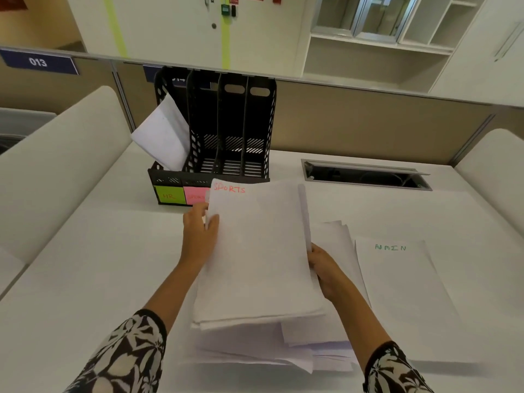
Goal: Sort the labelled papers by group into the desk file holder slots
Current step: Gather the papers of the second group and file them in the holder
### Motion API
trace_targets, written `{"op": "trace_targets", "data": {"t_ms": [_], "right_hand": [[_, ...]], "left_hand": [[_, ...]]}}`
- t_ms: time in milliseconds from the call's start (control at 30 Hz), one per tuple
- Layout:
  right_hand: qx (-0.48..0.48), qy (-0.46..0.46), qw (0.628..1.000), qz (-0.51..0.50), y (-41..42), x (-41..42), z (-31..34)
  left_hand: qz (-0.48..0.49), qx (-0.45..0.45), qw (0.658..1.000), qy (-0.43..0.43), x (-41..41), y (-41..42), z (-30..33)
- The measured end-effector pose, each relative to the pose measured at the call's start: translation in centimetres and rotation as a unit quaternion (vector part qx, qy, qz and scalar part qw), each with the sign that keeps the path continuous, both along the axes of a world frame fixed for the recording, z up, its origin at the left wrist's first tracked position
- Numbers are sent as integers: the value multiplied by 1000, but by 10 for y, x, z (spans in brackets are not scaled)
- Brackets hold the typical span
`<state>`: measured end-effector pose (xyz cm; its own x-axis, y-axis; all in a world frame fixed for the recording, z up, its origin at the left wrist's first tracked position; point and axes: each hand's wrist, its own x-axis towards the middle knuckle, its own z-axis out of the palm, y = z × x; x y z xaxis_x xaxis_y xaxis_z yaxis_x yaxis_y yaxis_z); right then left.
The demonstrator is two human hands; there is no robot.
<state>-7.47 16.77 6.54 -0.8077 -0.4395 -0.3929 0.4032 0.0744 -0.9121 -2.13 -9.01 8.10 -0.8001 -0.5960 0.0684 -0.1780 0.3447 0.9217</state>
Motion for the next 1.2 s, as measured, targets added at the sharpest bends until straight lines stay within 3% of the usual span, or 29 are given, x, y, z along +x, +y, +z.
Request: {"op": "trace_targets", "data": {"t_ms": [133,267,367,467,567,667,767,967,1067,1200], "right_hand": [[-45,-65,996,-35,0,-1,1],[10,-42,999,5,-3,1,10],[40,9,998,36,-9,5,15],[30,79,996,17,-15,5,20],[-1,178,983,-43,-25,6,31],[8,249,960,-125,-38,7,43],[-13,291,943,-160,-48,10,47],[47,295,944,-142,-39,16,18],[110,358,920,-115,-35,9,15],[102,399,906,-94,-43,5,33]], "left_hand": [[4,240,970,-29,5,-4,-4],[-37,322,943,-77,5,2,2],[-136,413,895,-102,9,3,8],[-196,344,914,-89,10,5,17],[-168,271,948,0,5,9,33],[-182,225,950,114,2,14,51],[-203,219,941,157,3,21,55],[-195,224,952,77,10,9,4],[-176,198,964,27,7,4,-14],[-167,215,962,38,-5,3,-8]]}}
